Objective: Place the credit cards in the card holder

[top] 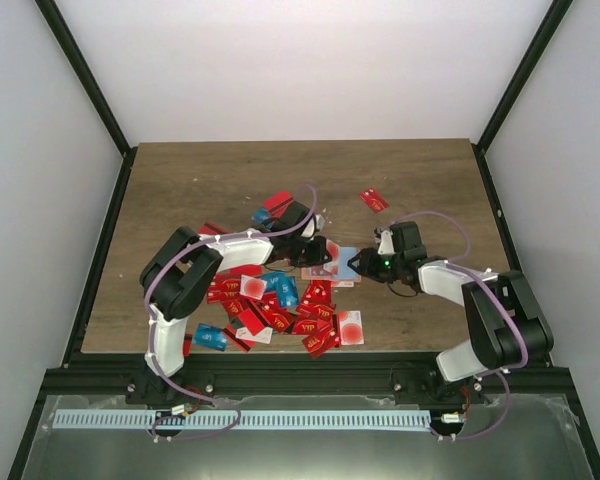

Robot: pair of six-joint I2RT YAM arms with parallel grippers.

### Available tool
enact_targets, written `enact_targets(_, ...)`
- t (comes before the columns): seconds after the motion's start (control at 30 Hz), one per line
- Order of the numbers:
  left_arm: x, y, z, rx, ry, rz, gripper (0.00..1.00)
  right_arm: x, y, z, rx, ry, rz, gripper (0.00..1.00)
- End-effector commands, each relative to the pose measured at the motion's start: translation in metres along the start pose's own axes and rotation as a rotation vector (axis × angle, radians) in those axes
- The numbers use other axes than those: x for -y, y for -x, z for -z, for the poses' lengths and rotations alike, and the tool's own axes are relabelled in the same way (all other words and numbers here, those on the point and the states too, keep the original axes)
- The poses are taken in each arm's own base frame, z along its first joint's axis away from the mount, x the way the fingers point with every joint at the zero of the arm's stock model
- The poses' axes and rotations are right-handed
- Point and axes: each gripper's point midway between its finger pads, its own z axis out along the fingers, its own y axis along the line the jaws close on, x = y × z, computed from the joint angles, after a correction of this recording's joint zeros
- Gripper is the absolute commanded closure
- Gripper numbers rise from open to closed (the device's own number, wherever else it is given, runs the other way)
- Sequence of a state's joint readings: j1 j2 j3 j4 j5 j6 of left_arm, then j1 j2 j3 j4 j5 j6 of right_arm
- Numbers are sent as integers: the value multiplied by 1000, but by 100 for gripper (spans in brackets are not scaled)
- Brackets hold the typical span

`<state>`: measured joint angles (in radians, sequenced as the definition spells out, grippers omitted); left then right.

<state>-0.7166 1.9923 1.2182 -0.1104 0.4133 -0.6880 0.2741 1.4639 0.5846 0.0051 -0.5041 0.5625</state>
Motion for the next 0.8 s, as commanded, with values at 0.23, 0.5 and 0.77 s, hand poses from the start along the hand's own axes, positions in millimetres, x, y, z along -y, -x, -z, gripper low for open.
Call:
enact_targets(0.23,-6,8,-11,28,-3,64,96,21,-17,-12,-32,-11,-34,71)
enact_targets(0.5,-6,6,-17,30,-22,92,96,18,-20,-12,-41,9,-30,71)
enact_targets(0.77,-4,-2,-25,6,-49,119,96,15,-22,-13,-56,31,-34,72)
